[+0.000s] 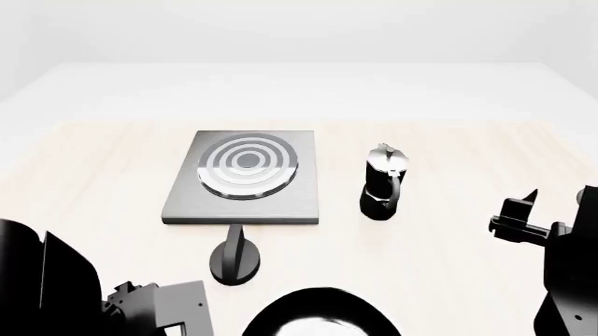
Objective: Turn on the stove and put the frying pan on it.
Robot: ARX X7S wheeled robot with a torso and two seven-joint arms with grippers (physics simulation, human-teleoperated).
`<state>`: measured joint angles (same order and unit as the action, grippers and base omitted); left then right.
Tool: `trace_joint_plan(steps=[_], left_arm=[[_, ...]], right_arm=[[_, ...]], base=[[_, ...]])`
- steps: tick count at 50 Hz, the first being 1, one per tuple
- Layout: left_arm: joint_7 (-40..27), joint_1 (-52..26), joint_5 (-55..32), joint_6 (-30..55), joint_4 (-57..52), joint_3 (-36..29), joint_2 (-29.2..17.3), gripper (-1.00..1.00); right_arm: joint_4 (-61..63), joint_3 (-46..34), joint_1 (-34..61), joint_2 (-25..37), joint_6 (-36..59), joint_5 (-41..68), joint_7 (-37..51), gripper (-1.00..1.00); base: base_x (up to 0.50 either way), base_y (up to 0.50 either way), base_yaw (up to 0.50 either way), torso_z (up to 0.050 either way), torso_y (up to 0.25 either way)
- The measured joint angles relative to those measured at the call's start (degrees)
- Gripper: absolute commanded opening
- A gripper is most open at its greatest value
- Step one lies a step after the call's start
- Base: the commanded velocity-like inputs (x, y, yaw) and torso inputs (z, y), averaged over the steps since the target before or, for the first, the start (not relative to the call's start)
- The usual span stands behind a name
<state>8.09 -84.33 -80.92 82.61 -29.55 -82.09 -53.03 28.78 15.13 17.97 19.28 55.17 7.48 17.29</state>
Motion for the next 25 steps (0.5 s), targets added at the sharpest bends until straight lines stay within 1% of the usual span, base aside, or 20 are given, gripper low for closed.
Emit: trace_joint_plan(steps=[15, 25], left_arm=[[7.40, 3.80, 8.87, -6.09, 3.95, -4.47, 0.95, 1.00], [11.59, 5.87, 13.29, -9.25, 6.55, -7.30, 1.72, 1.00]], right_arm=[[0.09, 0.01, -0.20, 0.09, -0.18, 0.23, 0.06, 1.00], [0.11, 0.12, -0.45, 0.01, -0.51, 0.42, 0.14, 1.00]], base=[[0.00, 0.00, 0.00, 0.000, 0.000], [0.00, 0.00, 0.00, 0.000, 0.000]])
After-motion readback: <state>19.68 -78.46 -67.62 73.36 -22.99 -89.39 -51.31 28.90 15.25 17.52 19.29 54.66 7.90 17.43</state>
